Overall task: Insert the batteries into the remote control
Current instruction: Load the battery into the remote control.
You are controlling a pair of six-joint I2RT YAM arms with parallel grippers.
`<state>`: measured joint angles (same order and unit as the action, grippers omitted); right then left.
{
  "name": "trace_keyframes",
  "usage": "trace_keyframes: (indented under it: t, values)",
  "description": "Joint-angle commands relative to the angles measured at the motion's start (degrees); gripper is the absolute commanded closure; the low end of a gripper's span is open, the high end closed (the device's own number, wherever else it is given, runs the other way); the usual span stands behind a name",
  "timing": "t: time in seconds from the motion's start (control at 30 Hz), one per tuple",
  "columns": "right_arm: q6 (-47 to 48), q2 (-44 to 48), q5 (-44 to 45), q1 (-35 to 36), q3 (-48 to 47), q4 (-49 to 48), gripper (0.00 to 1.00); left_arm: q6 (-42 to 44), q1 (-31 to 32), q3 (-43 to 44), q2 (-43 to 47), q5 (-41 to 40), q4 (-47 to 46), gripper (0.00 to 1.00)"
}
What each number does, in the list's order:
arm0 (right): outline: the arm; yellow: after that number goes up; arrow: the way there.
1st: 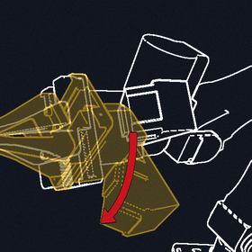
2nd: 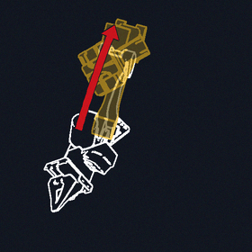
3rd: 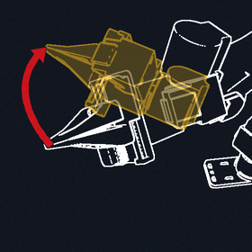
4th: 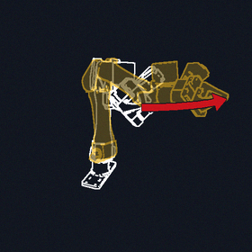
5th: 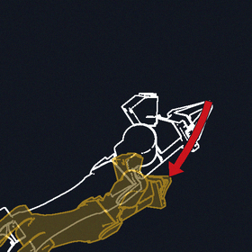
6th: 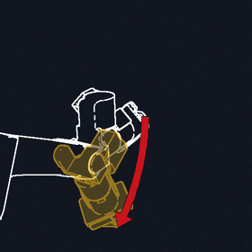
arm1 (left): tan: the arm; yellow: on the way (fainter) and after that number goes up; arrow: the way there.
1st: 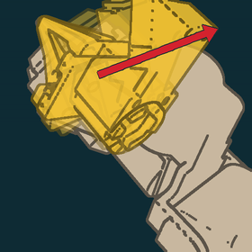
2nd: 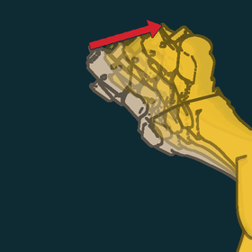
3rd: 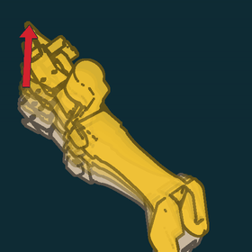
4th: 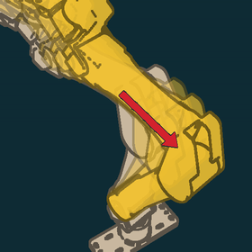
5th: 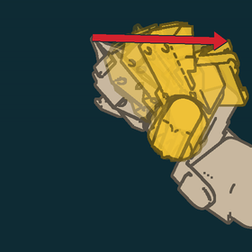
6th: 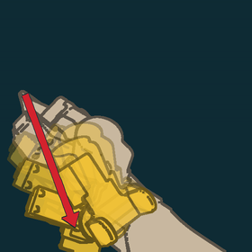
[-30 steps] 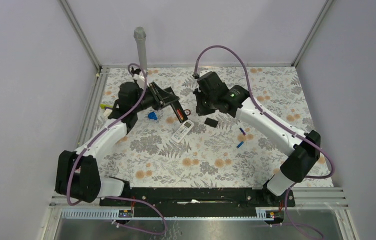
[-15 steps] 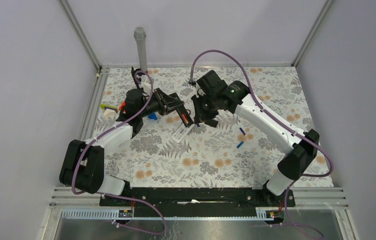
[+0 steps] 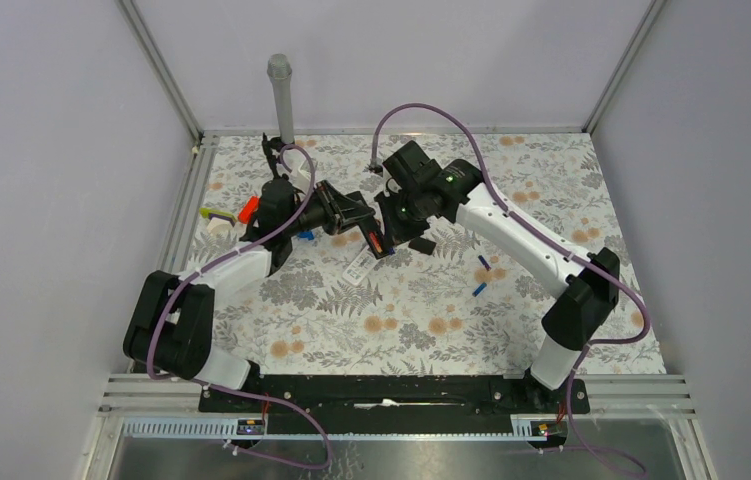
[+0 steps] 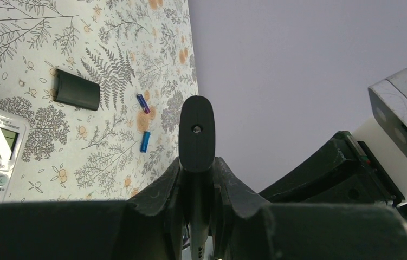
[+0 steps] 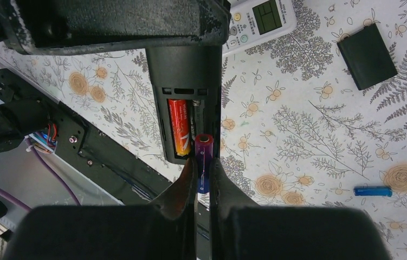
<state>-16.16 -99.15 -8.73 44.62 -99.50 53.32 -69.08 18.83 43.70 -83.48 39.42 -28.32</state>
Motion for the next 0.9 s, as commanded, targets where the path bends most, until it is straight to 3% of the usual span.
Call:
trace_keyframes:
  t: [0.0, 0.87]
  values:
    - [1.4, -0.6, -1.3, 0.2, -2.4, -0.9, 0.94, -0.3, 0.2, 2.8, -0.4, 1.8, -3.1, 1.00]
    - [3.2, -1.0, -2.8, 0.6, -0.5, -4.4, 0.85, -2.0, 0.4, 4.7, -1.1, 4.1, -1.2, 1.00]
